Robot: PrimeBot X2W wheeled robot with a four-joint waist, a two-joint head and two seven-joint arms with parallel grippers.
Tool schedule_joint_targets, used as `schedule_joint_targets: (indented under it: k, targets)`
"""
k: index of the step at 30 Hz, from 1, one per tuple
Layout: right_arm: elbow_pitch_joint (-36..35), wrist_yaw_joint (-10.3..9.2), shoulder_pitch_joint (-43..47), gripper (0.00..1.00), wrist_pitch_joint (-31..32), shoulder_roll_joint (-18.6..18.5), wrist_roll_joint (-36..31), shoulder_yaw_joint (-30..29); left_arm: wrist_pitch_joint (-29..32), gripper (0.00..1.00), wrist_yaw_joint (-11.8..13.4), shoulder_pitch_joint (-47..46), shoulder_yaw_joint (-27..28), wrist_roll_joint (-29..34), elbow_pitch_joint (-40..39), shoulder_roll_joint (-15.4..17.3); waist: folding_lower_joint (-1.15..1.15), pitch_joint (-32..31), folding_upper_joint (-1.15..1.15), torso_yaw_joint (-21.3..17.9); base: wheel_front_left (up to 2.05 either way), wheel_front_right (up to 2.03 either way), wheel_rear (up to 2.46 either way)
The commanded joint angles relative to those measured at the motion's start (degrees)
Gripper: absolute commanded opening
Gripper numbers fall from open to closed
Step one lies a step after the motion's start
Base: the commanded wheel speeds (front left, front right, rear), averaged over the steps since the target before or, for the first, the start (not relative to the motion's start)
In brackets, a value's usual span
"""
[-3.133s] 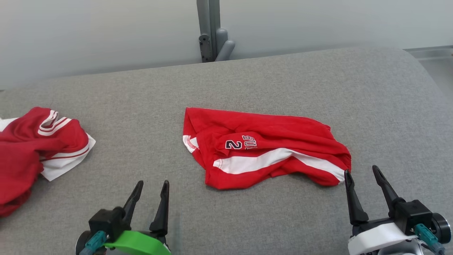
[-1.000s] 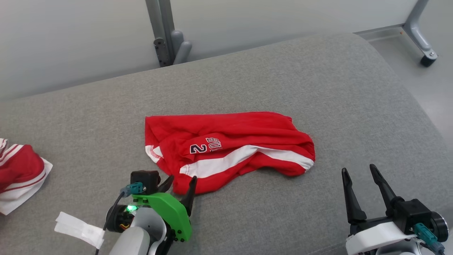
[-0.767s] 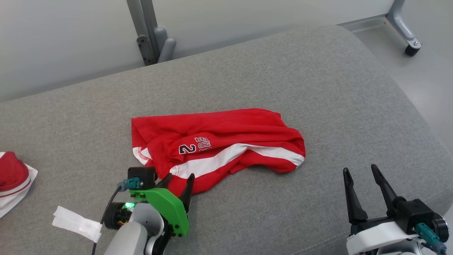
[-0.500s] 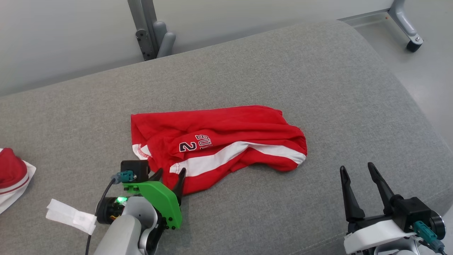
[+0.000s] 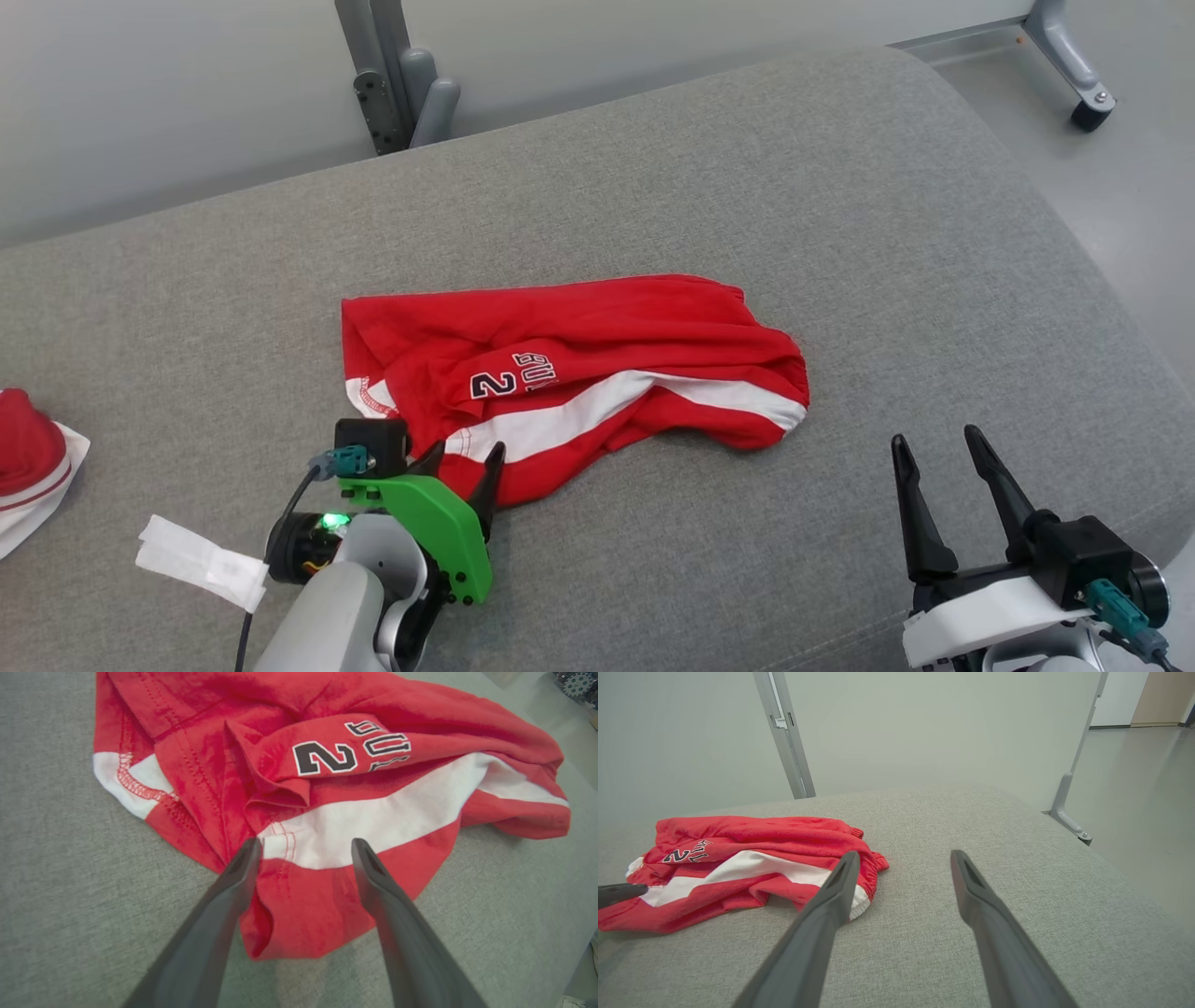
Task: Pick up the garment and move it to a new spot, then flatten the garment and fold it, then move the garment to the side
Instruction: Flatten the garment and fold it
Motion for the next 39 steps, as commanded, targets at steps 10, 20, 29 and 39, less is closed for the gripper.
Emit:
schedule_joint_targets:
  k: [10, 20, 29, 39]
  targets:
    - [0.27, -0.02, -0.24, 1.00, -0.18, -0.15, -0.30, 0.01, 0.09, 0.35, 0.18, -0.70, -0.27, -0.64, 0.21, 0.61, 0.00, -0.06, 0.59, -0.60, 0.00, 0.00, 0.00]
    - [0.32, -0.02, -0.67, 1.00, -0.18, -0.15, -0.30, 0.24, -0.36, 0.24, 0.83, -1.48, -0.57, -0.20, 1.96, 1.45, 0.00, 0.30, 0.59, -1.02, 0.00, 0.00, 0.00]
    - [0.37, -0.02, -0.78, 1.00, -0.18, -0.15, -0.46, -0.10, -1.27, 0.00, 0.09, -2.44, -0.59, -1.35, 1.84, 1.86, 0.00, 0.30, 0.59, -1.17, 0.00, 0.00, 0.00]
    - [-0.03, -0.02, 2.02, 1.00, -0.18, -0.13, -1.09, -1.71, -0.22, 0.00, -0.29, 8.00, 0.17, -3.26, -15.95, 6.78, 0.00, -1.72, 0.59, 0.32, 0.00, 0.00, 0.00]
